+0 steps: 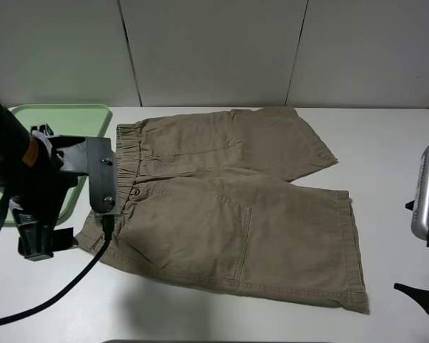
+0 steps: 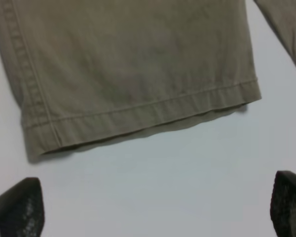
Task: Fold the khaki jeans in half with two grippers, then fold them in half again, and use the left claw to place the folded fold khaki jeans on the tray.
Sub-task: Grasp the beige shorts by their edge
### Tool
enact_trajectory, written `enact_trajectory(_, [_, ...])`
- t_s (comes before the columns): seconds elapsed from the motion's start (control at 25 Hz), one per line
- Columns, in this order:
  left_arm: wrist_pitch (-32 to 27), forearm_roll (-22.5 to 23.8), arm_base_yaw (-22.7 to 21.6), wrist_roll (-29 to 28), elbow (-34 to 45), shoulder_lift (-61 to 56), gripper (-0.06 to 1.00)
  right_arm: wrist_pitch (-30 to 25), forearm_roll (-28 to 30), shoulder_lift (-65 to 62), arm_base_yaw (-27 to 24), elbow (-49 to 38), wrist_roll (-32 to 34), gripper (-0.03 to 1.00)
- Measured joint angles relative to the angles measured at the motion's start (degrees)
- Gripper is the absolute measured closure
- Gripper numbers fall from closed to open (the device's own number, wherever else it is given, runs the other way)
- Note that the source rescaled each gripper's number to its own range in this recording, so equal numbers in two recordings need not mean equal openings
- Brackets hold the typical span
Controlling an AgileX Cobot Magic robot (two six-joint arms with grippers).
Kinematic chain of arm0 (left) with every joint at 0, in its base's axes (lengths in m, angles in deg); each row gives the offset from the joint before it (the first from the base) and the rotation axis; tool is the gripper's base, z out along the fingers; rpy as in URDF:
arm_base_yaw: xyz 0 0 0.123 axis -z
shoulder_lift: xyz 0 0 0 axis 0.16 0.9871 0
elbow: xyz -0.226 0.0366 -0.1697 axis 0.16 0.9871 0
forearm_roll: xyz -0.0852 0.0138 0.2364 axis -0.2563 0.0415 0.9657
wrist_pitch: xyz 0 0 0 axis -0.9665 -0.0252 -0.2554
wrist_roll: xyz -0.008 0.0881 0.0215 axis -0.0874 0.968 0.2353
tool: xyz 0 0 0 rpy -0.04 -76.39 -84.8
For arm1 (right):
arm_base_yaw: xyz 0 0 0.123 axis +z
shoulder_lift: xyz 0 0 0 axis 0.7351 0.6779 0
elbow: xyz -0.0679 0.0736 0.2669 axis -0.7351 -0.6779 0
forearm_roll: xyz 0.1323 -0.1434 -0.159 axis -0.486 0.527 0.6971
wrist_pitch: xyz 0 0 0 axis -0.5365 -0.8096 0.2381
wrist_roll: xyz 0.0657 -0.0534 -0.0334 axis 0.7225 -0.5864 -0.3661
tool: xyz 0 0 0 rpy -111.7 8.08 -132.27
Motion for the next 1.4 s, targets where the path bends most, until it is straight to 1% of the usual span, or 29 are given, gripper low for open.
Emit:
enact_trajectory(0.2, [2.6, 3.0, 0.0, 0.0, 0.0, 3.6, -0.01, 4.3, 2.3, 8.8, 0.0, -0.2, 0.0, -0.03])
enact_trajectory(0.48, [3.8, 7.6, 0.0, 0.2, 0.0, 7.3, -0.01, 13.1, 2.8, 23.4, 0.0, -0.2, -0.9, -0.03])
enact_trajectory(0.72, [8.9, 8.1, 0.0, 0.2, 0.0, 10.0, -0.01, 19.5, 2.6, 31.6, 0.0, -0.2, -1.3, -0.03])
enact_trajectory(0.96, [10.1, 8.1, 0.0, 2.4, 0.0, 15.9, -0.01, 22.4, 1.8, 35.9, 0.0, -0.1, -1.3, -0.03])
enact_trajectory(1.16, [11.3, 8.1, 0.0, 2.7, 0.0, 17.5, -0.01, 22.5, 1.3, 38.8, 0.0, -0.1, -1.3, -0.03])
enact_trajectory(1.4, [11.5, 8.1, 0.0, 2.7, 0.0, 17.5, 0.01, 22.6, 0.8, 40.7, 0.0, -0.1, -1.3, -0.03])
